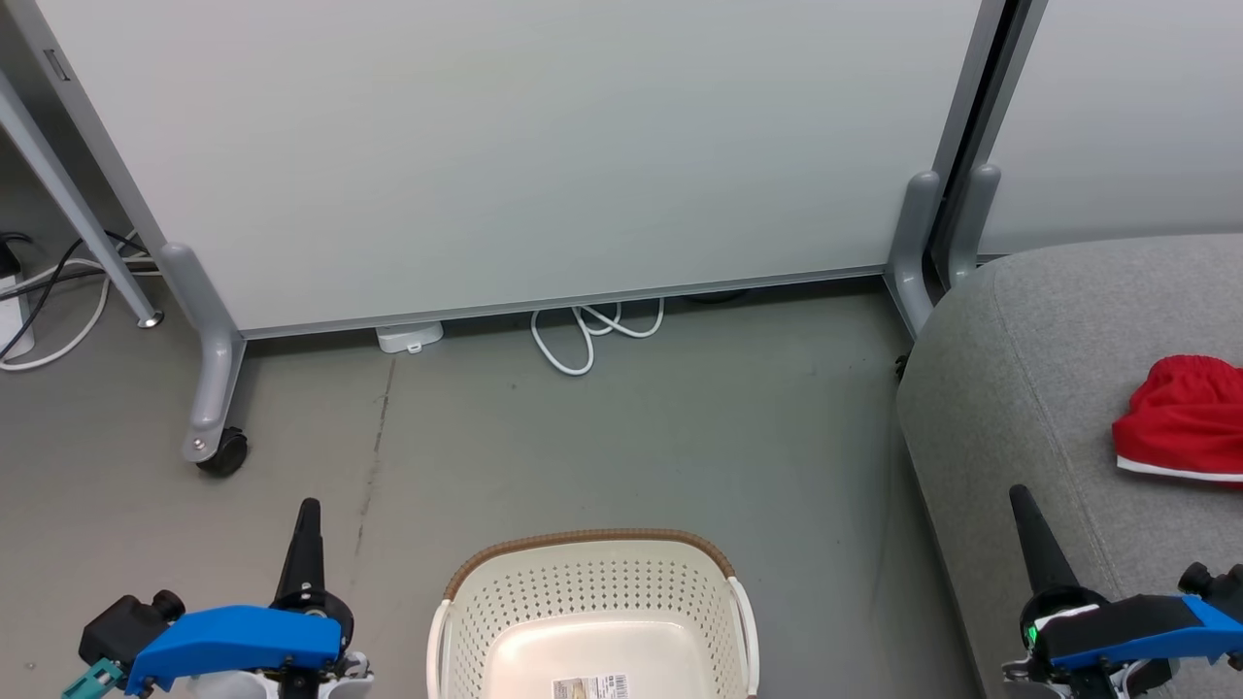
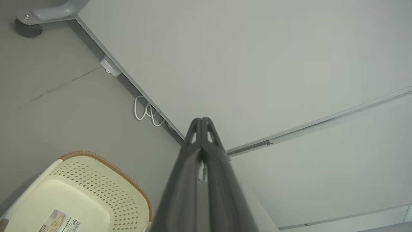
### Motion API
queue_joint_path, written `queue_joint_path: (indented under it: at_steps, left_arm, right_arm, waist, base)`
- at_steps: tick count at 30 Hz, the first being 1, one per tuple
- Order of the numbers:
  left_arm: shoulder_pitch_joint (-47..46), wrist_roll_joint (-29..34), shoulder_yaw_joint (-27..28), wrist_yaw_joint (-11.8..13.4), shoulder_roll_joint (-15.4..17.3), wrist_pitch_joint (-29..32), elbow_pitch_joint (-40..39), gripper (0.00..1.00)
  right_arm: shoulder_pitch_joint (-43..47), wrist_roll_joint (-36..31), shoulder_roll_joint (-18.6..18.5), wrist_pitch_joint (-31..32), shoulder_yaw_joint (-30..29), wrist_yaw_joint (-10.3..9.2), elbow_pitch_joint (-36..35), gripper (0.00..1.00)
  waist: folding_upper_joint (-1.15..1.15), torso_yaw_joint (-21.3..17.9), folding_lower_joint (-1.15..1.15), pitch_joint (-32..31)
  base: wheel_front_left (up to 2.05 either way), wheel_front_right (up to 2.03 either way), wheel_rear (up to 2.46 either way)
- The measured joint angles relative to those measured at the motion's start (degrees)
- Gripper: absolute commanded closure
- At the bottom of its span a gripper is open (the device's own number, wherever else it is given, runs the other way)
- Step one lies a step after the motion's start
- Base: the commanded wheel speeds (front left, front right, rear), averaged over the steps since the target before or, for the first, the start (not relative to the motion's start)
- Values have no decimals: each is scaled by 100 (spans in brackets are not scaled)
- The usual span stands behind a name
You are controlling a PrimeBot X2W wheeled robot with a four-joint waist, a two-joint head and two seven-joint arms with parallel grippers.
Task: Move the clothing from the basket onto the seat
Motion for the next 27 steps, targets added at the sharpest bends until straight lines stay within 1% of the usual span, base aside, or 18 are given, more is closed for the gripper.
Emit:
queue_joint_path:
  at_steps: [27]
  left_arm:
    - [-88,-1239,270,0,-36,367,-223,100]
  right_arm:
    - [-182,1400,-3,190,-38,0,25,100]
  waist:
    - [0,-84,0,30]
  base:
    - [0,0,0]
